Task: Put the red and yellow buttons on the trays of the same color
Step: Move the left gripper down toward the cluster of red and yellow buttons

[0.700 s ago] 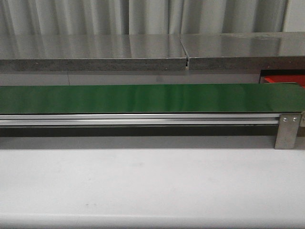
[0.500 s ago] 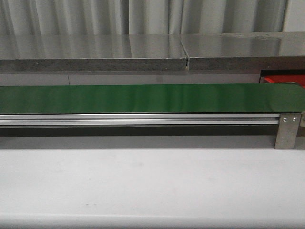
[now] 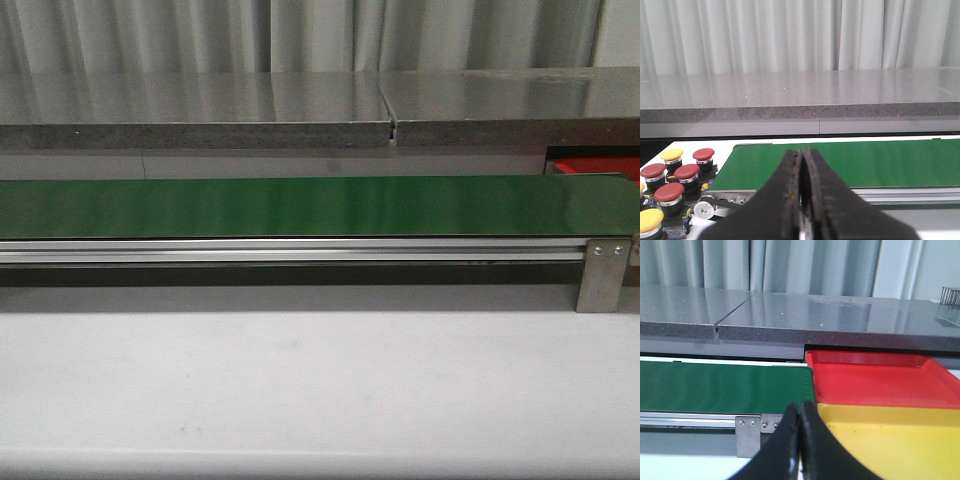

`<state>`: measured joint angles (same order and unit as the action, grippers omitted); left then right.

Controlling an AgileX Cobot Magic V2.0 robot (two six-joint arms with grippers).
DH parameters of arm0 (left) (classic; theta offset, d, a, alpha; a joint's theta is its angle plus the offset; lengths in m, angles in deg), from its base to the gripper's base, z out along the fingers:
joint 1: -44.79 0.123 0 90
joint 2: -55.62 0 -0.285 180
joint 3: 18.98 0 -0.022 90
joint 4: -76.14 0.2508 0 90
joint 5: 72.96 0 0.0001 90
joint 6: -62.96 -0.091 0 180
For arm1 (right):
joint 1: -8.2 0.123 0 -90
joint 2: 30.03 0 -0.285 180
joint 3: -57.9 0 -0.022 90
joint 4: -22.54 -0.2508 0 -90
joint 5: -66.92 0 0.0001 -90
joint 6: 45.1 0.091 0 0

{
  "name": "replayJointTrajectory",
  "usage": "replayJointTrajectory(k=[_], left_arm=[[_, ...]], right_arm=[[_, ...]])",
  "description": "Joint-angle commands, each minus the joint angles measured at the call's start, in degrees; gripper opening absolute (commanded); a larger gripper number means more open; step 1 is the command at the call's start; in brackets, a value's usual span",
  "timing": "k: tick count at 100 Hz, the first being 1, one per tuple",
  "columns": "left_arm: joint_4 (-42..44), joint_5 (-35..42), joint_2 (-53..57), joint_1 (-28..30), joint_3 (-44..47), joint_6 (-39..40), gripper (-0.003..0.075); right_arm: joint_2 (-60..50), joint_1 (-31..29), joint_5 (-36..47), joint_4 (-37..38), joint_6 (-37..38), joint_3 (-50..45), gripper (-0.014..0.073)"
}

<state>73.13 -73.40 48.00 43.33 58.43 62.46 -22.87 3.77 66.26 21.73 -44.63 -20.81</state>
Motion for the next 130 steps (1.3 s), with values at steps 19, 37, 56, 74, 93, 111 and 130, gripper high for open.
replayJointTrajectory(k=[19,37,56,74,93,111,130], left_arm=[[0.48,-4.04,2.00,0.13,-4.27,0.49,-0.0020],[0.48,-17.25,0.24,0.13,-14.24,0.49,-0.0020],[1.53,-27.71,-6.89,0.13,-22.98,0.49,-0.0020],[1.53,-32.25,-16.51,0.13,-28.01,0.49,-0.0020],[1.53,-29.17,-24.14,0.13,-30.40,0.16,0.0117],[1.30,-25.96,-26.33,0.13,-30.79,0.49,0.0452],[1.30,-23.58,-26.53,0.13,-30.98,0.49,0.0472]], right_arm=[[-1.06,-0.31,4.30,-0.01,-0.47,1.25,-0.0074],[-1.06,-0.31,4.30,-0.01,-0.47,1.25,-0.0074],[-1.06,-0.31,4.30,-0.01,-0.47,1.25,-0.0074],[-1.06,-0.31,4.30,-0.01,-0.47,1.25,-0.0074],[-1.06,-0.31,4.30,-0.01,-0.47,1.25,-0.0074],[-1.06,-0.31,4.30,-0.01,-0.47,1.25,-0.0074],[-1.06,-0.31,4.30,-0.01,-0.47,1.25,-0.0074]])
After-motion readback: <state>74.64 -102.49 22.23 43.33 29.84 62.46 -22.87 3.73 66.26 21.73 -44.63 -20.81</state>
